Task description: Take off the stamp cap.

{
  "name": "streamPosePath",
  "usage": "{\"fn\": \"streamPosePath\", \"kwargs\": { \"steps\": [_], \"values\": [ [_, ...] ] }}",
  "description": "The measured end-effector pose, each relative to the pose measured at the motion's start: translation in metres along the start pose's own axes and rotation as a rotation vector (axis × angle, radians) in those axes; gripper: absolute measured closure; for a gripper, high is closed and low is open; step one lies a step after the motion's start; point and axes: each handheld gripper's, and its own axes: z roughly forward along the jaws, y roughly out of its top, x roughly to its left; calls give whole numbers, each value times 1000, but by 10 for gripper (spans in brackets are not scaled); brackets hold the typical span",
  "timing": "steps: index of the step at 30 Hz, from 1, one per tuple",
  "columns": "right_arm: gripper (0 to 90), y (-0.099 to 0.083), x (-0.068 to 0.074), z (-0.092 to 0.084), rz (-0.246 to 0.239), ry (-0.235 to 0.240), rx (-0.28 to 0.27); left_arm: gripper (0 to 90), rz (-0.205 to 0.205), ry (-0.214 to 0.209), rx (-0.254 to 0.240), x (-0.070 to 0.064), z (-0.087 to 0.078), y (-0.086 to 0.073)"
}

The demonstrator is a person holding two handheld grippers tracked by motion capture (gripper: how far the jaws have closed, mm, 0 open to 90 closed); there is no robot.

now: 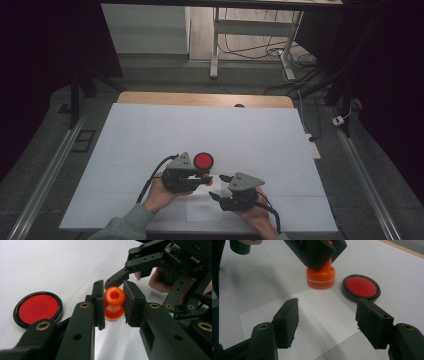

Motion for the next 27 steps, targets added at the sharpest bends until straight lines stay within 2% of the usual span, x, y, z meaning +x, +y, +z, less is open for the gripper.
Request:
{"fn": "streamPosePath", "kwargs": {
  "steps": [9, 21, 27],
  "values": [
    [360, 6, 7, 12, -10, 2, 9, 724, 2, -1, 0, -1, 0, 0],
    [405, 10, 8, 13, -3, -1, -7, 724, 0, 5, 6, 1, 2, -2],
    [460, 11, 8, 13, -6, -2, -14, 724, 2, 3, 7, 0, 3, -2]
  ]
}}
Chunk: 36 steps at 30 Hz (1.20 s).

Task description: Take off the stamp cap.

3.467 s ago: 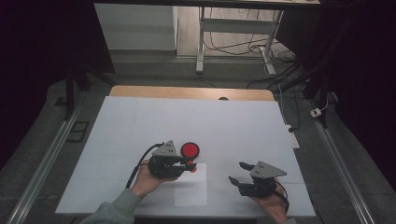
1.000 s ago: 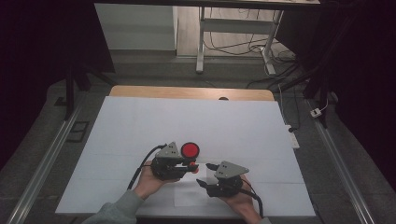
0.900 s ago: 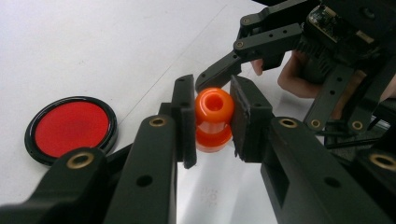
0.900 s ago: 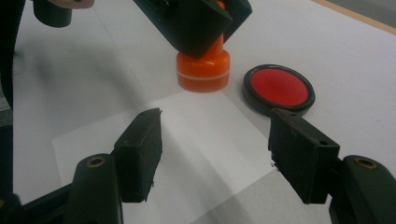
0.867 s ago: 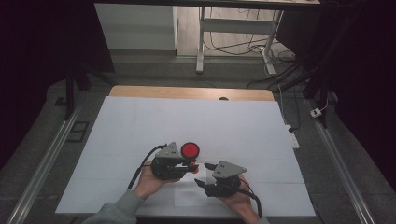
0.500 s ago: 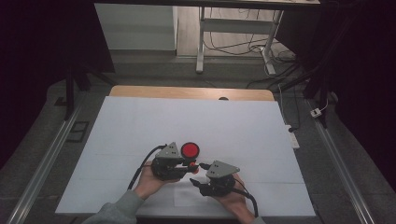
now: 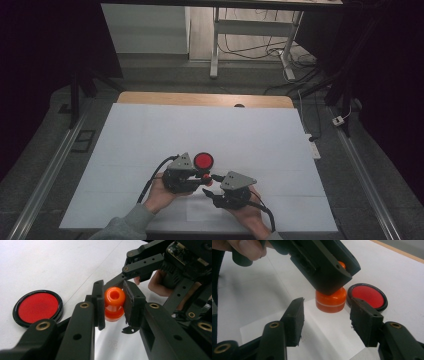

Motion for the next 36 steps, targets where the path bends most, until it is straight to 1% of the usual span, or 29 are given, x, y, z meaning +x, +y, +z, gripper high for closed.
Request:
{"fn": "streamPosePath", "kwargs": {
  "steps": [2, 8, 18, 23, 31, 36],
  "values": [
    [490, 0, 0, 0, 5, -1, 1, 724, 0, -4, 1, 0, 0, 0],
    [530, 0, 0, 1, 5, 4, 5, 724, 2, -6, 2, -1, 1, 0],
    [586, 1, -1, 2, 7, -2, 11, 724, 4, -9, 2, -2, 0, 0],
    [625, 1, -1, 2, 11, 6, 9, 724, 4, -8, 2, -2, 1, 0],
    [635, 1, -1, 2, 7, 5, 14, 724, 4, -7, 1, -2, 1, 0],
    [642, 1, 0, 1, -1, -8, 15, 724, 5, -5, 0, -2, 0, 0]
  ]
}}
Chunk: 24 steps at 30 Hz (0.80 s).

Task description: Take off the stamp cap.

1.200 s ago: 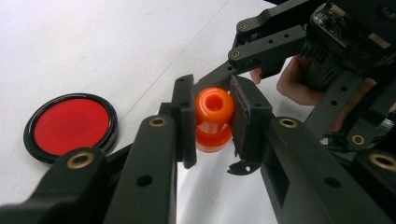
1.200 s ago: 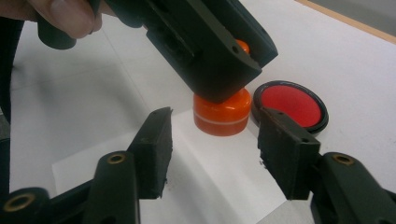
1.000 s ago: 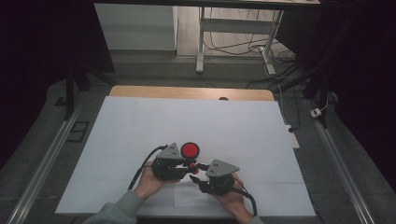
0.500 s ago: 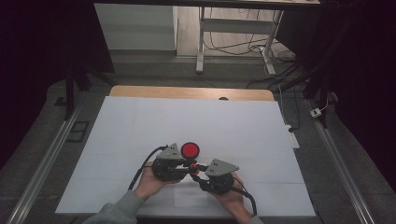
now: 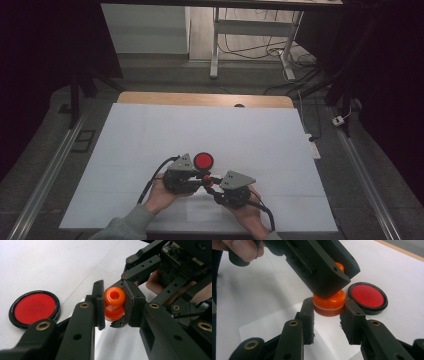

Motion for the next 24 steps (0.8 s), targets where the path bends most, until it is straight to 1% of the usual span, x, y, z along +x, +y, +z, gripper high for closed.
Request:
{"fn": "streamPosePath", "kwargs": {
  "steps": [6, 15, 21, 24],
  "values": [
    [644, 0, 1, 0, -6, -5, 5, 726, -1, 11, 4, -1, 1, 0],
    [645, 0, 0, -1, -15, -3, -3, 727, -9, 8, -1, -2, 0, 0],
    [645, -1, 0, -1, -9, -1, -7, 728, -5, 9, -6, -2, 0, 0],
    [646, -1, 0, -1, -8, 3, -8, 728, -7, 4, 0, -1, 0, 0]
  ]
}}
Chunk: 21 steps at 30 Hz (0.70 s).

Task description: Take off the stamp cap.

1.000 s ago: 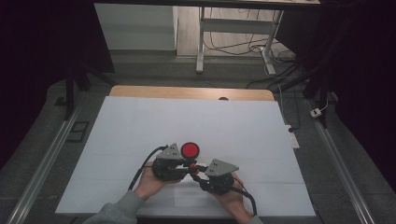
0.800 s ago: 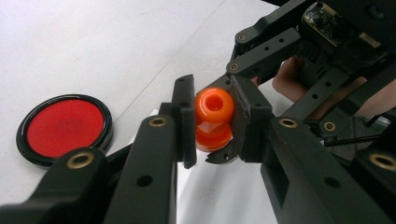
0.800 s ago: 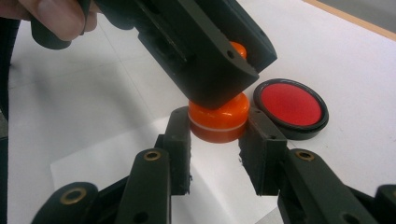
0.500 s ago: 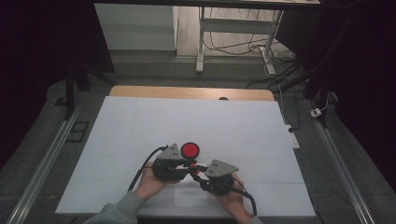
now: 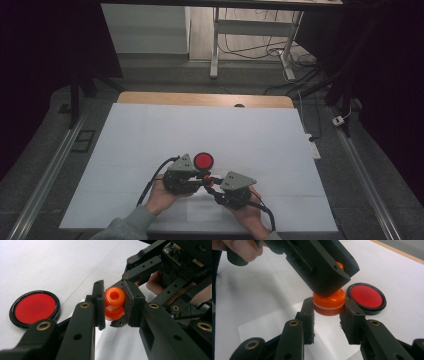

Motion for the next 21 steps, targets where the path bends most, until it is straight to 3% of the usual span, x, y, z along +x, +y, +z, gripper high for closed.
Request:
{"fn": "streamPosePath", "kwargs": {
  "steps": [21],
  "values": [
    [647, 0, 0, -2, 0, 6, -8, 730, -4, -12, -10, 0, -2, 0]
  ]
}}
